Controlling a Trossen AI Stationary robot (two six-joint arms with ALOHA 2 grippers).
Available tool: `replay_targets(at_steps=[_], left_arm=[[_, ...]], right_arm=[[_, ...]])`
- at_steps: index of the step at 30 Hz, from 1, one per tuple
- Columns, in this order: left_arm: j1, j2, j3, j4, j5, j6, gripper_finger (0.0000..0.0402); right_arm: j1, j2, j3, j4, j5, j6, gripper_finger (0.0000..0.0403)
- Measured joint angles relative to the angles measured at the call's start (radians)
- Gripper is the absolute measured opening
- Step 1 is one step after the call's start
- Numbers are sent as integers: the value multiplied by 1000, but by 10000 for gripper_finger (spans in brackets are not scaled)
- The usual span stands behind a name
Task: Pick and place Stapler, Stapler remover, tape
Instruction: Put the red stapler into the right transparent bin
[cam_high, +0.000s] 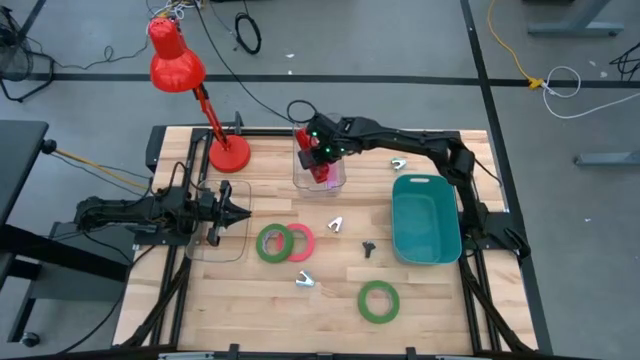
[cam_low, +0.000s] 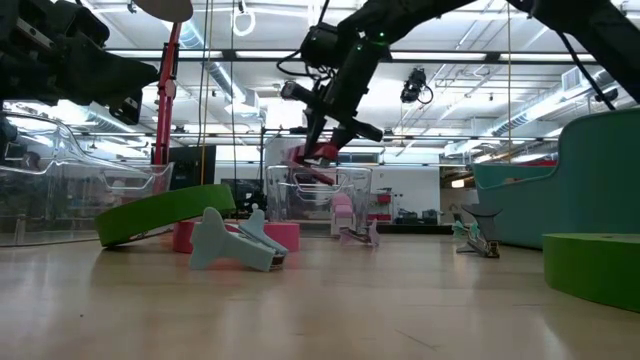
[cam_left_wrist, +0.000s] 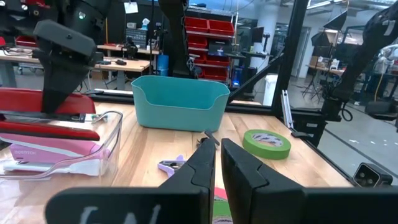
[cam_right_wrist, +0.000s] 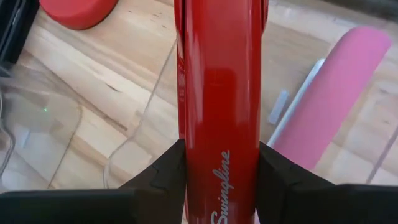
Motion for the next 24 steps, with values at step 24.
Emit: replay_targets(at_steps=[24], left_arm=[[0, 0, 0, 0, 0, 0, 30]], right_arm=[[2, 59, -1, 23, 27, 250, 135]])
